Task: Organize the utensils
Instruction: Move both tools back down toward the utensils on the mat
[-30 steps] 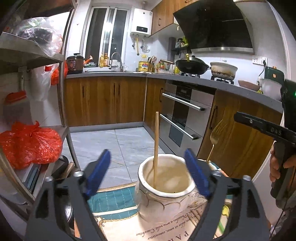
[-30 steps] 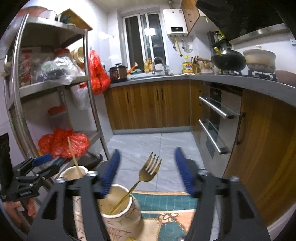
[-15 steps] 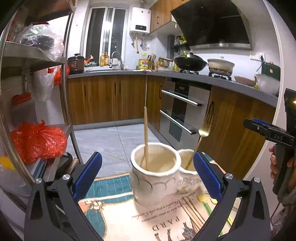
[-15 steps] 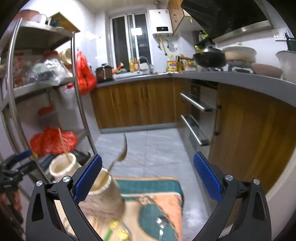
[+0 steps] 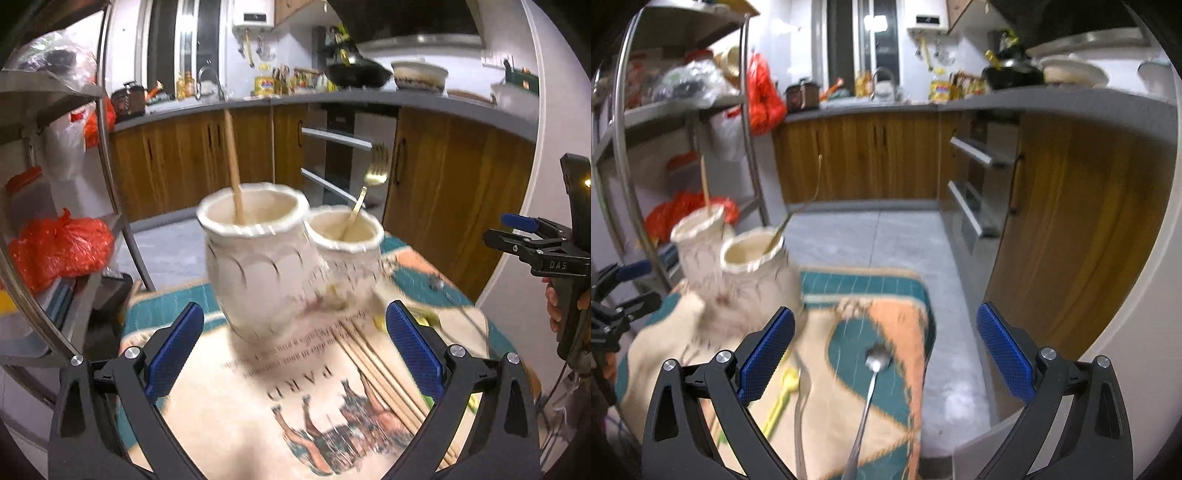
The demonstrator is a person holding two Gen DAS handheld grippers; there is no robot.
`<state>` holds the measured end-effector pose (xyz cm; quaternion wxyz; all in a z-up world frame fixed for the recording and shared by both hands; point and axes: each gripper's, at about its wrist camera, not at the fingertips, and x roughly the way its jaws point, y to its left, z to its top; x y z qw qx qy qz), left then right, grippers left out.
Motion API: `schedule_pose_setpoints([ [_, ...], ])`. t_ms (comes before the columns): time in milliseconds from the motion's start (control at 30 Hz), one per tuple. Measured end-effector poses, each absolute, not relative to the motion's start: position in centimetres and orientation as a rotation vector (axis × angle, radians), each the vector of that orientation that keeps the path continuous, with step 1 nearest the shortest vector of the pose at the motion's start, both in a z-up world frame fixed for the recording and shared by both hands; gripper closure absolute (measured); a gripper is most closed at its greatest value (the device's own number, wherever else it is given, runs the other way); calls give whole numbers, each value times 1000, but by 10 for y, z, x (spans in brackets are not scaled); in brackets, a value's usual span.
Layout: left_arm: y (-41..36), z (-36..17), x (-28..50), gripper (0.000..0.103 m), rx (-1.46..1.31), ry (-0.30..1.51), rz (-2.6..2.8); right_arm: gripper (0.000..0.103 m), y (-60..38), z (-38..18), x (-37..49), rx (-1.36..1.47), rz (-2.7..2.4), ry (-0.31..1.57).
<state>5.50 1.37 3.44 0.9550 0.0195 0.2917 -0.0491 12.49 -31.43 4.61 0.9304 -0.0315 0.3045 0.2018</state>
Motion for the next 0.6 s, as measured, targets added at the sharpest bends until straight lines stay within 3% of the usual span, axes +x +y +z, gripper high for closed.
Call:
schedule_pose_setpoints([
  [600,-28,-34,50,8,71,852,-149,5,-308,9,111,-103,452,730],
])
